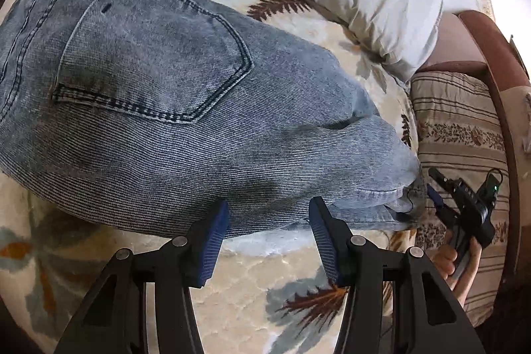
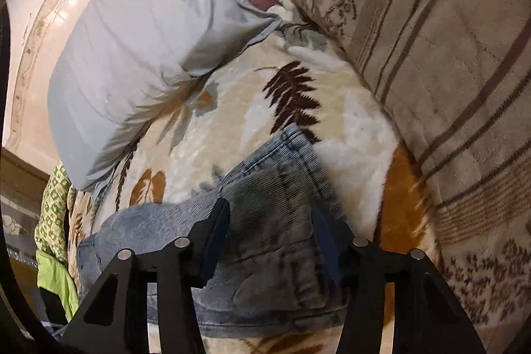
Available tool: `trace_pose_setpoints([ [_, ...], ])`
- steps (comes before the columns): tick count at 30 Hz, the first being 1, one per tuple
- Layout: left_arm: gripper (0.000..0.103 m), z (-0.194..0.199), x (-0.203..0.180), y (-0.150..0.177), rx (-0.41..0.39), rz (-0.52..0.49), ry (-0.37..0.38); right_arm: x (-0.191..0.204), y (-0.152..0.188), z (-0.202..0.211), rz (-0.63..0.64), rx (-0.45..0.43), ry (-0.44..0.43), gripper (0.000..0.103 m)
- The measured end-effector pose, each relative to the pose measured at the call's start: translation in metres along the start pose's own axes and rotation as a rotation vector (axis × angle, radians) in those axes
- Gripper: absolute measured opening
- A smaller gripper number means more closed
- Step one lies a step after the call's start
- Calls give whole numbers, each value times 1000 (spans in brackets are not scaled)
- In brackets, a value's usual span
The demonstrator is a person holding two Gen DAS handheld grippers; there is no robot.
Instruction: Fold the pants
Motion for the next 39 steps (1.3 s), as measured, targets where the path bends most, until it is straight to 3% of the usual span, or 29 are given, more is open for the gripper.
trace_pose_setpoints([
  [3, 50, -4, 6, 4, 12, -5, 2, -3, -11, -1, 0, 5, 7, 53],
  [5, 50, -4, 13, 7, 13, -2, 9, -1, -15, -11, 17, 53, 21, 46],
  [8, 50, -9, 14, 5, 9, 1, 15, 5, -9, -26, 67, 114, 59, 28],
  [9, 50, -9, 16, 5, 10, -1, 13, 4, -8, -29, 85, 116, 104, 16],
  [10, 50, -11, 16, 5, 13, -2, 11, 4, -8, -30, 101, 119, 128, 14],
  [16, 50, -12, 19, 4, 14, 11, 28, 32, -12, 17, 195, 24, 77, 10],
  [21, 50, -11, 21, 5, 14, 19, 33, 46, 7, 68, 259, -64, 65, 10],
  [26, 50, -10, 19, 6, 15, 9, 17, 11, 40, 43, 260, 32, 142, 10],
  [30, 50, 1, -1, 13, 14, -21, 22, -20, 58, 13, 183, 122, 152, 19],
  [32, 52, 7, -22, 20, 14, -44, 51, -22, 60, 17, 155, 117, 122, 37],
  [33, 55, 8, -39, 25, 16, -55, 72, -20, 58, 24, 141, 97, 102, 54],
  [34, 58, 7, -48, 28, 22, -64, 87, -18, 56, 31, 133, 75, 76, 64],
  [39, 66, -36, -118, 35, 152, -40, 228, -7, 35, 43, 103, 43, -25, 64],
])
Point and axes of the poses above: each gripper's, at about its wrist camera, not at the fingertips, and z roughly against the way its jaws point, x to its left, y to its underside, the point moved 8 cm from there along -z, roughly the way its jaws point, and after that the axes turned 7 degrees about x, right-handed, at the moved point
